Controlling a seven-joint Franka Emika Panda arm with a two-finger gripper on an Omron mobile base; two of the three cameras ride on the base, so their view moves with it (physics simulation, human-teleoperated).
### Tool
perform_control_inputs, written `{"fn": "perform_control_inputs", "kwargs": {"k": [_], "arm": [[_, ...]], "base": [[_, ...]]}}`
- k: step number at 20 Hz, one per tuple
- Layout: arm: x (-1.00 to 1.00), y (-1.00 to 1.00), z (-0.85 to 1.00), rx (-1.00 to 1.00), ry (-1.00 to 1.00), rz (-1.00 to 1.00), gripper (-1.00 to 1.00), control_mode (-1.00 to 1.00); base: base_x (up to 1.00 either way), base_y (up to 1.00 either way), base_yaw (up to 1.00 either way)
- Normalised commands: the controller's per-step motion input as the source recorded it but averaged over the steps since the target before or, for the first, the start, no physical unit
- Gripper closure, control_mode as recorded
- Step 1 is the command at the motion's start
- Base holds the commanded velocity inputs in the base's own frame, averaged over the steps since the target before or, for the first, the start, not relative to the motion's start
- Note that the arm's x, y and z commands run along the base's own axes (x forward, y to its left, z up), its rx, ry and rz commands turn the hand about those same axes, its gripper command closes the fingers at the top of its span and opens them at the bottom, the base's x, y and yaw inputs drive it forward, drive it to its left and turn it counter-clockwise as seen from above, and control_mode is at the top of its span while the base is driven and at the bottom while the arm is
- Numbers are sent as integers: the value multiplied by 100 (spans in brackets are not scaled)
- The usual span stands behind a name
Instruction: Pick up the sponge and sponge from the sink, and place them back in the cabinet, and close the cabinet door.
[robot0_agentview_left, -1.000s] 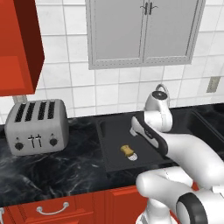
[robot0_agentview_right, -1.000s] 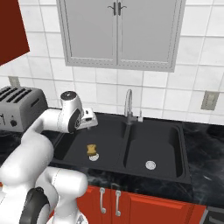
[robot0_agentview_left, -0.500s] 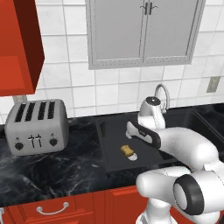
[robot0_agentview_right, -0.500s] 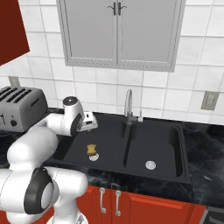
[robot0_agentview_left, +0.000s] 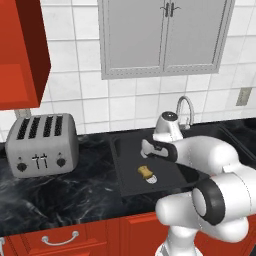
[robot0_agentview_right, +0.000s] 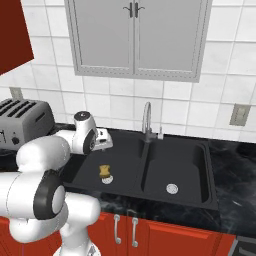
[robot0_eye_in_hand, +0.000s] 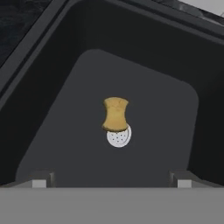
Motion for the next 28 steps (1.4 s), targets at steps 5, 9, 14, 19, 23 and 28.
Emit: {"fn": "perform_control_inputs", "kwargs": {"k": [5, 9, 14, 19, 23, 28], "arm": [[20, 0, -20, 0, 3, -3, -100, -100], [27, 0, -22, 0, 1, 0, -100, -100], [31, 0, -22, 0, 0, 0, -100, -100], [20, 0, -25, 0, 1, 0, -100, -100], [12, 0, -32, 0, 2, 0, -100, -100], [11, 0, -35, 0, 1, 0, -100, -100]], "base": [[0, 0, 0], [0, 0, 0], [0, 0, 0], [0, 0, 0], [0, 0, 0], [0, 0, 0]]}}
